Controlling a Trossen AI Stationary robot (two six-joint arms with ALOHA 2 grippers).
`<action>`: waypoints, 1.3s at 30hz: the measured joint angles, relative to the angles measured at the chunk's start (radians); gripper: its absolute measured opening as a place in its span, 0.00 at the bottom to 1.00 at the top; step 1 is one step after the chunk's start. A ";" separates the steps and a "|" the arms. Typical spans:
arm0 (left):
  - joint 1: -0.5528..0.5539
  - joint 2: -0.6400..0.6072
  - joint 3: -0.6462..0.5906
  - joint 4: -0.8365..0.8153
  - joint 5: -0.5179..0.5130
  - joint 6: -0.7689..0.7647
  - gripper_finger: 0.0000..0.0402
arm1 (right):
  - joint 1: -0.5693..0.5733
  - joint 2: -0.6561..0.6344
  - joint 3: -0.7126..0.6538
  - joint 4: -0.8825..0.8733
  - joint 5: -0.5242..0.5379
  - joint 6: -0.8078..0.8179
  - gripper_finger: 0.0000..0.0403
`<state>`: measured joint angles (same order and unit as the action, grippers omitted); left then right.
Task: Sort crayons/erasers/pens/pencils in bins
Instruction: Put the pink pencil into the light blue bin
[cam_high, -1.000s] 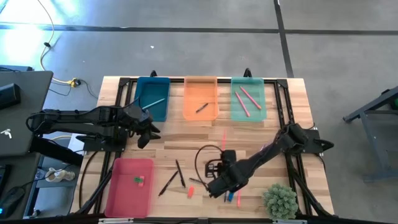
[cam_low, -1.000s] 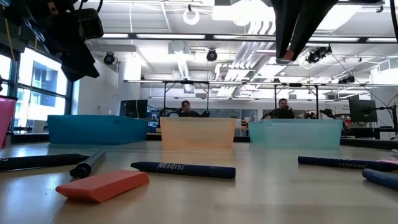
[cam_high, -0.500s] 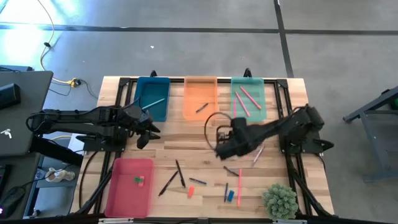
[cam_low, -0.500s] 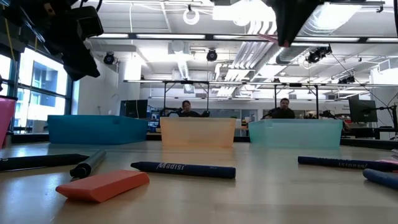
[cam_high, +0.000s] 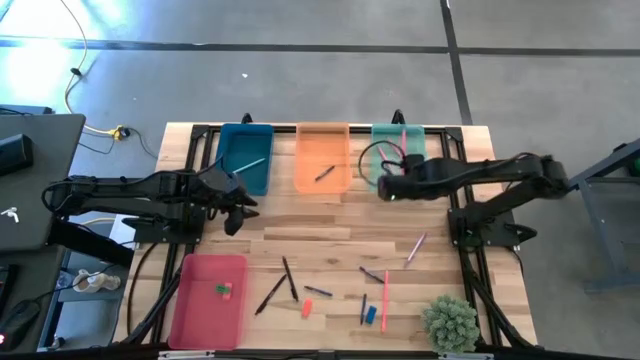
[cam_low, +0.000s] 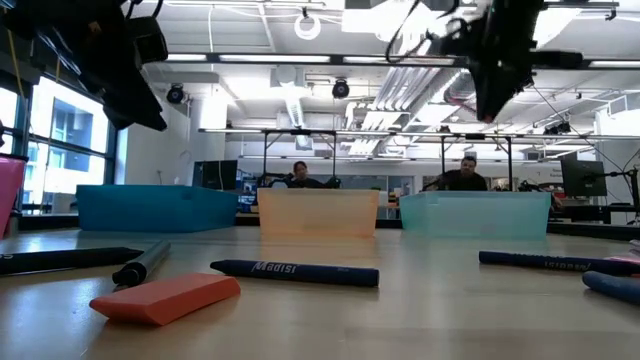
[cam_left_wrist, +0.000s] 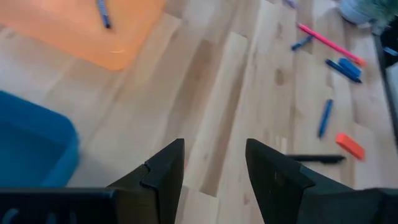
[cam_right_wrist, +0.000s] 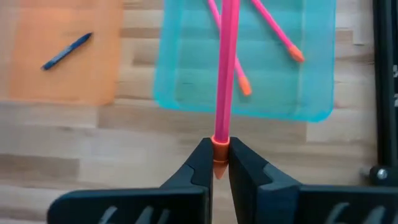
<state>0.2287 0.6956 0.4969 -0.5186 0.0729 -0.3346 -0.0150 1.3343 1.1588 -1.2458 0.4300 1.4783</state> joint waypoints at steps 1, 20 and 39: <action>0.000 0.000 0.000 0.001 -0.019 -0.012 0.39 | -0.029 -0.020 -0.027 0.017 -0.013 -0.034 0.03; 0.000 0.000 0.000 0.100 -0.195 -0.085 0.39 | -0.550 -0.070 -0.264 0.372 -0.292 -0.783 0.03; 0.000 0.000 0.000 0.097 -0.246 -0.164 0.39 | -0.602 0.130 -0.273 0.377 -0.405 -0.991 0.03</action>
<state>0.2283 0.6956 0.4969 -0.4216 -0.1726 -0.4984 -0.6167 1.4640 0.8856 -0.8691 0.0250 0.4878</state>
